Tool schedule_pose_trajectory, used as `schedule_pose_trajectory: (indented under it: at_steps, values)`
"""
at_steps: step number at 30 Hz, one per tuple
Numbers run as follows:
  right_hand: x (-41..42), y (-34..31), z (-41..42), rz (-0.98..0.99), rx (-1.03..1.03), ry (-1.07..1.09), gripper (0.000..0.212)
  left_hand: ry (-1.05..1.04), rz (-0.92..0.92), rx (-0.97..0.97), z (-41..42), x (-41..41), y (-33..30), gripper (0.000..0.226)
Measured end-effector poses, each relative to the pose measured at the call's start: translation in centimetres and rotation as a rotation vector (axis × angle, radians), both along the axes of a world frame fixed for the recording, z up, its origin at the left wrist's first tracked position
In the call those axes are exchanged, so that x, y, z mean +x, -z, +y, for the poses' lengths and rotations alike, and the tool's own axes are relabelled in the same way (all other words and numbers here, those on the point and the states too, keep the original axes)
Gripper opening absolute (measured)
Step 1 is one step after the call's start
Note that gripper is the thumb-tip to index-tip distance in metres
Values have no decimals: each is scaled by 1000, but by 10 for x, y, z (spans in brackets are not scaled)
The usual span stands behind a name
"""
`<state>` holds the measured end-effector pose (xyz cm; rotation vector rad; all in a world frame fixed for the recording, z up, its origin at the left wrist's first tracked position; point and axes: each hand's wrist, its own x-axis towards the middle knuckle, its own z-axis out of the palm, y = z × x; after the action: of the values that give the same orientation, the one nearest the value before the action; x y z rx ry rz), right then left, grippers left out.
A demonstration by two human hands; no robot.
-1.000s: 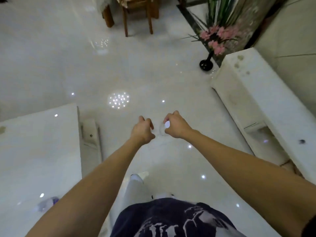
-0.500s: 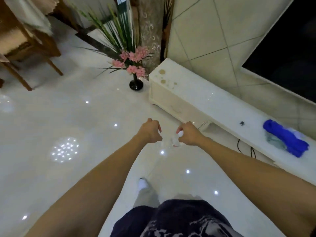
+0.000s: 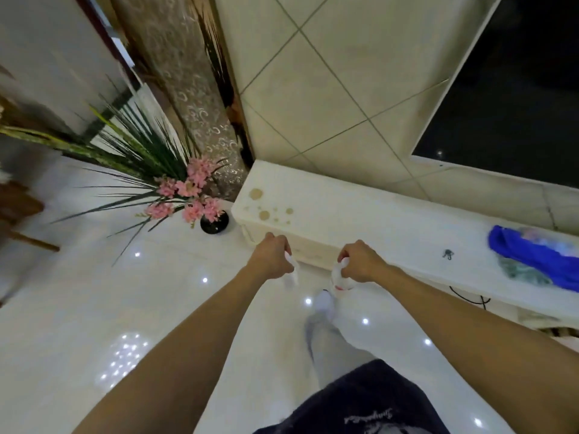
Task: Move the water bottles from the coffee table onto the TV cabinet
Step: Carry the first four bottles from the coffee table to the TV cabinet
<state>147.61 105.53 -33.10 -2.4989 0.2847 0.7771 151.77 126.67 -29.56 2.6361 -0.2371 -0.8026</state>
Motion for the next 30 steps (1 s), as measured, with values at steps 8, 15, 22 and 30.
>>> schedule_pose_trajectory:
  at_steps: [8, 15, 22, 30]
  values:
    - [122, 39, -35, 87, 18, -10, 32, -85, 83, 5, -36, 149, 30, 37]
    - [218, 70, -46, 74, 96, 146, 36, -24, 70, -12, -66, 257, 66, 36]
    - [297, 120, -47, 39, 183, 428, 39, 61, 49, -8, -89, 352, 118, 33]
    - [372, 177, -38, -23, 177, 537, 33, 101, 61, -61, -103, 423, 176, 29]
